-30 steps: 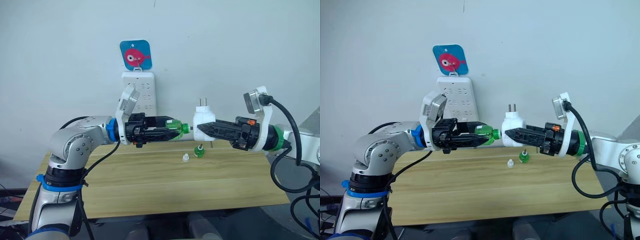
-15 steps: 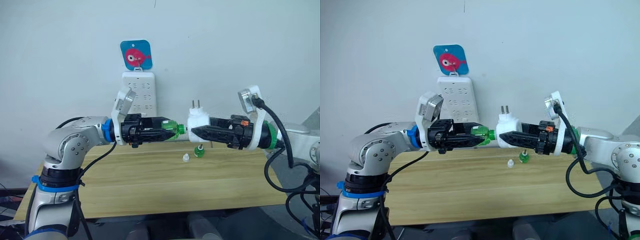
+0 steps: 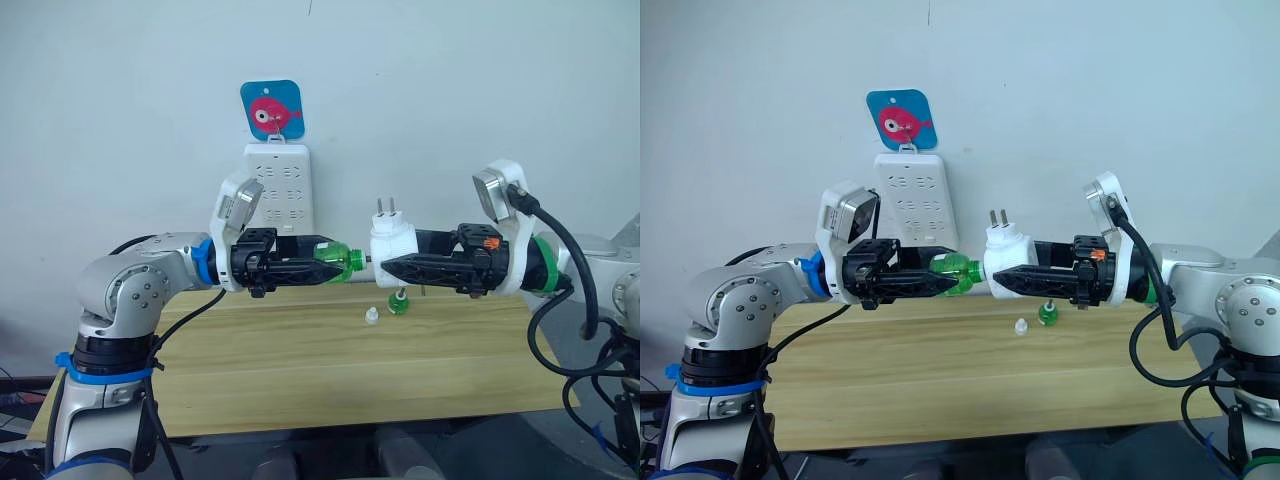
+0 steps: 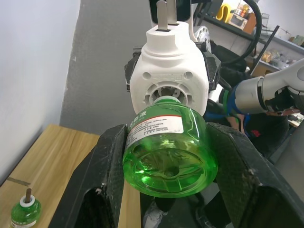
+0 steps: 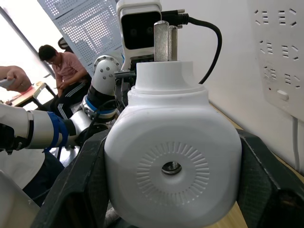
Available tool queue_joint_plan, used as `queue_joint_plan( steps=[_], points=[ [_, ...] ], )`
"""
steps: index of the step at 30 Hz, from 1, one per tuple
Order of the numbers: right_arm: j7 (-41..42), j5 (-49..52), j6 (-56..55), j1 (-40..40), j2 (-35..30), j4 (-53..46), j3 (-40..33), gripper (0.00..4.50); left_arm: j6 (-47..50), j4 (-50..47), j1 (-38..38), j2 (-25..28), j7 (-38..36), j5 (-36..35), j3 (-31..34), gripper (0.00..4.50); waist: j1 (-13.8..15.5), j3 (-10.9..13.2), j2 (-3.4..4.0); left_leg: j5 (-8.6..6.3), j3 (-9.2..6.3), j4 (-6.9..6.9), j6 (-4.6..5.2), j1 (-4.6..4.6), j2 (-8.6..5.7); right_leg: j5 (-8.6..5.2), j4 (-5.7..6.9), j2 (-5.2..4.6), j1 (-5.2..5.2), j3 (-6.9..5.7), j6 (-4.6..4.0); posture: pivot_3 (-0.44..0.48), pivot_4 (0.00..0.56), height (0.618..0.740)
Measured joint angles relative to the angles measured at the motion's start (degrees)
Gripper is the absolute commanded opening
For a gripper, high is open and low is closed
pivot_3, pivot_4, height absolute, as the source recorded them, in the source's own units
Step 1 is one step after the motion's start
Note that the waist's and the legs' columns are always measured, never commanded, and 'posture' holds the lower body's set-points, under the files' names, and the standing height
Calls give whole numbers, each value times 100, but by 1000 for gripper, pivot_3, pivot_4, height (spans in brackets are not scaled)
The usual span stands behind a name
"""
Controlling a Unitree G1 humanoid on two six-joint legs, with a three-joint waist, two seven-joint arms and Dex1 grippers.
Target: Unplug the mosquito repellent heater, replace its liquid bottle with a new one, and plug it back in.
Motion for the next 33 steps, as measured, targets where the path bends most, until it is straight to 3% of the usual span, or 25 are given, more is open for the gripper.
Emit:
queue_joint_plan(
  steps=[24, 33],
  points=[
    [24, 355, 535, 82, -283, 197, -238, 2991, -56, -75, 76, -10, 49, -1, -182, 2282, 3, 0, 0, 0, 0, 0, 1, 0, -1, 0, 0, 1, 1, 0, 0, -119, 22, 740],
    [-322, 694, 442, 344, -293, 173, -362, 2991, -196, -93, 99, -38, 143, 14, -262, 2282, 1, 0, 0, 0, 1, 0, 1, 0, -1, 0, 0, 1, 1, 1, 0, -123, 20, 740]
  ],
)
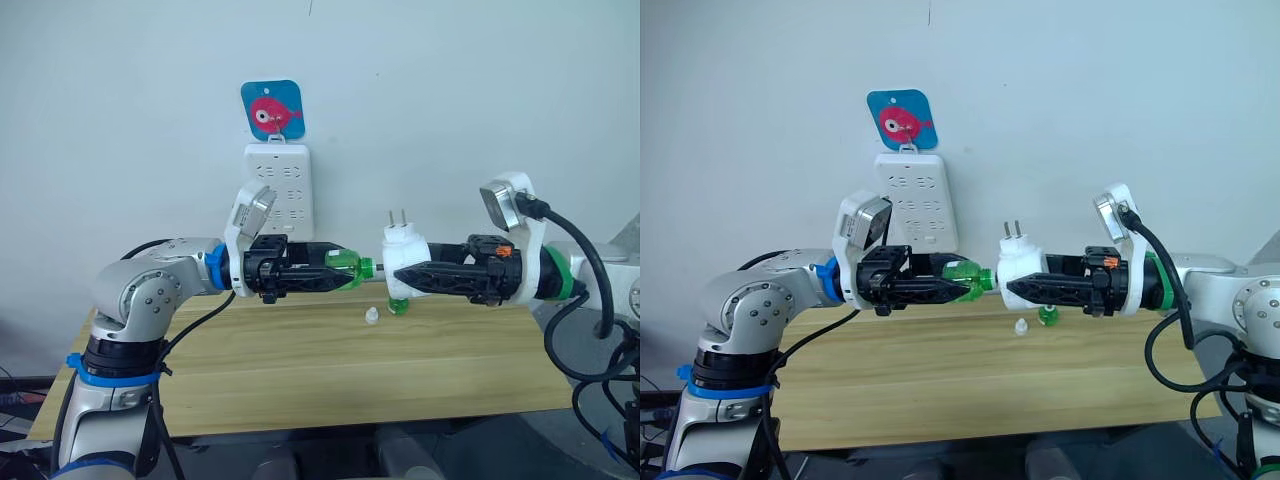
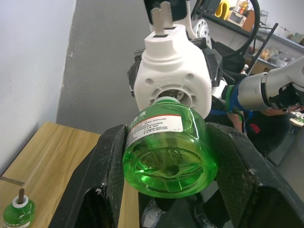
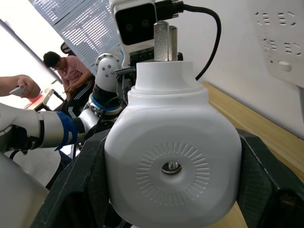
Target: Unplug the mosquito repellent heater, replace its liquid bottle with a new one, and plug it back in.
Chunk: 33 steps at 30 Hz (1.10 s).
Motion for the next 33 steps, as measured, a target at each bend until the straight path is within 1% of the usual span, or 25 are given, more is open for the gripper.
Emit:
queue_joint_plan(
  steps=[9, 12, 16, 24, 33],
  points=[
    [-412, 315, -208, 171, -34, -86, -37, 2991, -82, -118, 148, 130, 8, 0, -12, 2282, -1, 0, 0, 0, -1, -1, 0, 0, 0, 0, 0, 0, 0, -1, 0, -127, 20, 740],
    [-430, 436, -215, 189, -102, -95, -38, 2991, -57, -176, 178, 231, 30, -99, 30, 2282, 2, 0, 0, 0, 0, 0, 0, 0, 0, 0, 0, 0, 1, 0, 0, -128, 20, 740],
    [-452, 571, -243, 189, -168, -106, -42, 2991, 49, -180, 184, 355, 123, -306, 237, 2282, 0, 0, 0, 0, 0, 0, 0, 1, 0, 0, 0, 1, 1, -1, 0, -126, 21, 740],
    [-590, 706, -368, 219, -168, -107, -42, 2991, 63, -183, 205, 356, 346, -479, 314, 2282, 3, 0, 0, 0, 0, 0, 0, 0, 1, 0, -1, 1, 1, -1, 0, -126, 22, 740],
    [-751, 746, -465, 232, -165, -110, -30, 2991, 48, -182, 218, 273, 366, -515, 229, 2282, 2, 0, 0, 0, 1, -1, 0, 0, 1, 0, -1, 2, 0, 0, 0, -127, 26, 740]
  ],
)
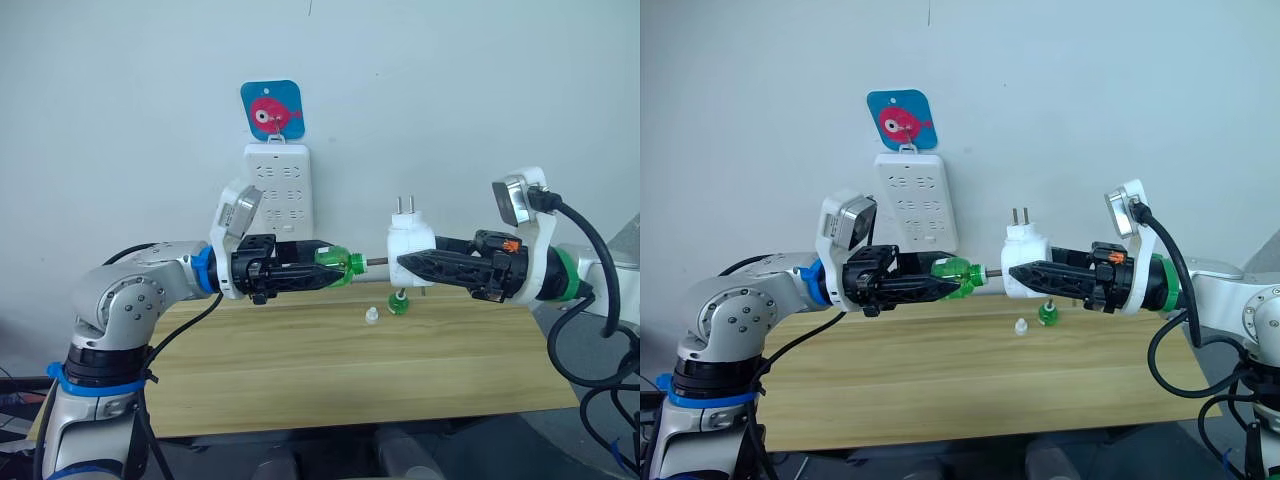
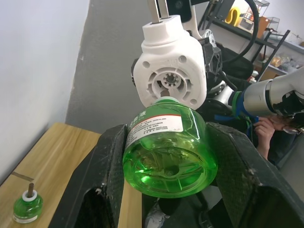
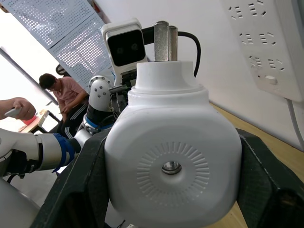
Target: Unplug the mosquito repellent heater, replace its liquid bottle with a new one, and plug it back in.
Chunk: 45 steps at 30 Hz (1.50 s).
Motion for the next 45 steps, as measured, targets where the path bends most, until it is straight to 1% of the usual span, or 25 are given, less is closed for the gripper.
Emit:
queue_joint_plan(
  steps=[11, 19, 29, 45],
  points=[
    [-29, 9, -15, 87, 7, -17, 11, 2991, 20, 19, -32, -57, 87, -184, 3, 2282, 0, 0, 0, 0, 1, 0, 0, 0, 0, 0, 0, 0, 0, 1, 0, -132, 29, 740],
    [-28, 193, -14, 90, 6, -101, 18, 2991, 14, 62, -34, -57, 83, -179, -14, 2282, 0, 0, 0, 0, 1, 0, 0, 0, -1, 0, -1, 0, 0, 1, 0, -133, 29, 740],
    [-38, 209, -19, 92, 6, -105, 56, 2991, -9, 173, -129, -117, -46, -133, -212, 2282, 0, 0, 0, 0, 1, -1, 0, -1, -1, 0, -2, 1, 0, 1, 0, -132, 29, 740],
    [-96, 208, -45, 93, 7, -105, 57, 2991, -10, 237, -141, -215, -26, -132, -218, 2282, -1, 0, 0, 0, 1, -1, 0, 0, -1, 0, -2, 1, 0, 1, 0, -137, 28, 740]
  ],
)
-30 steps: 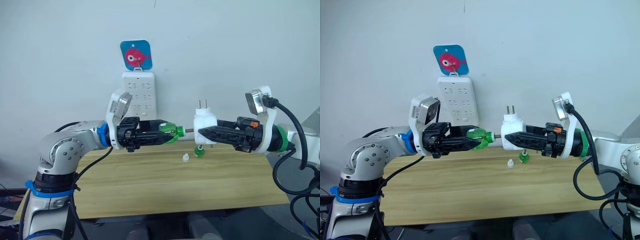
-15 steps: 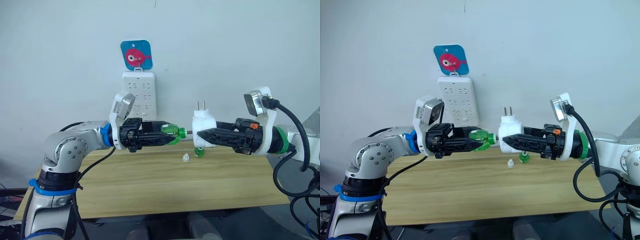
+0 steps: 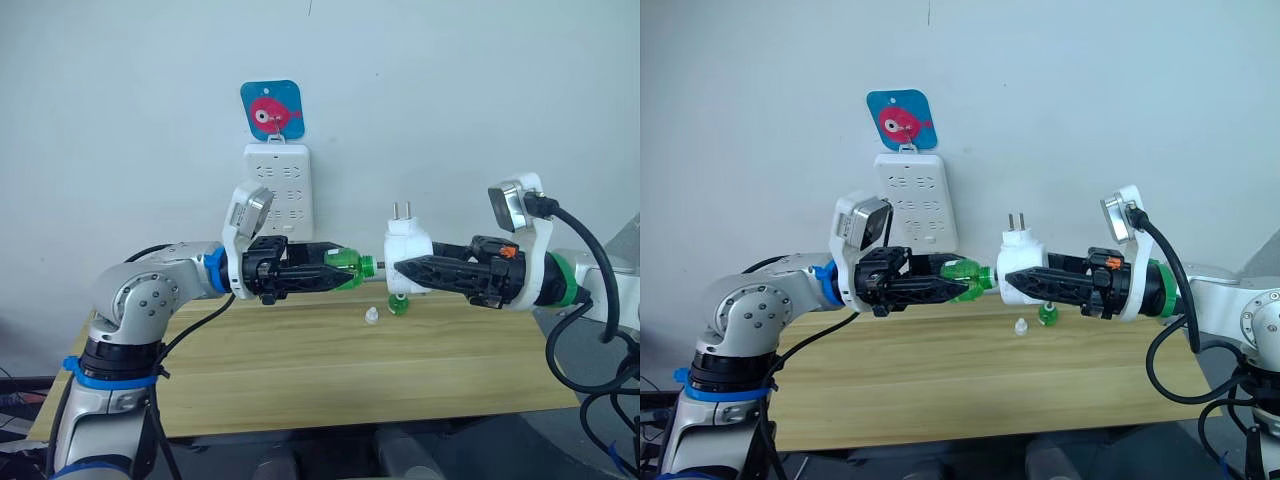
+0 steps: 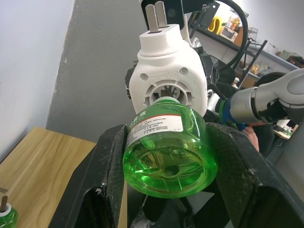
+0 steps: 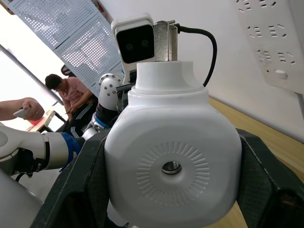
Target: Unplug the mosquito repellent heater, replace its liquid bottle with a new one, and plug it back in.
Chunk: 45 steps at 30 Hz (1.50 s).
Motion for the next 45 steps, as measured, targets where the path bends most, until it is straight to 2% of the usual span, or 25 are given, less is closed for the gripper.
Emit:
queue_joint_plan(
  steps=[27, 32, 45],
  points=[
    [-19, 46, -29, 3, -26, 0, 28, 2991, -82, 17, -133, 38, -260, 271, -44, 2282, 1, 0, 0, 0, 0, -1, 0, 0, 0, 0, 0, 0, 0, 0, 0, -133, 25, 740],
    [-37, 44, -22, 26, -27, -1, 94, 2991, -203, -8, -153, 150, -404, 454, -143, 2282, 2, 0, 0, 0, 0, -1, 0, -1, 0, 0, -1, 0, -1, 0, 0, -133, 25, 740],
    [-70, 11, -33, 30, -55, 25, 64, 2991, -657, 6, -151, 4, -484, 963, -271, 2282, 2, 0, 0, 0, 1, -1, 0, -1, 0, 0, -2, 0, 0, 1, 0, -130, 21, 740]
  ],
)
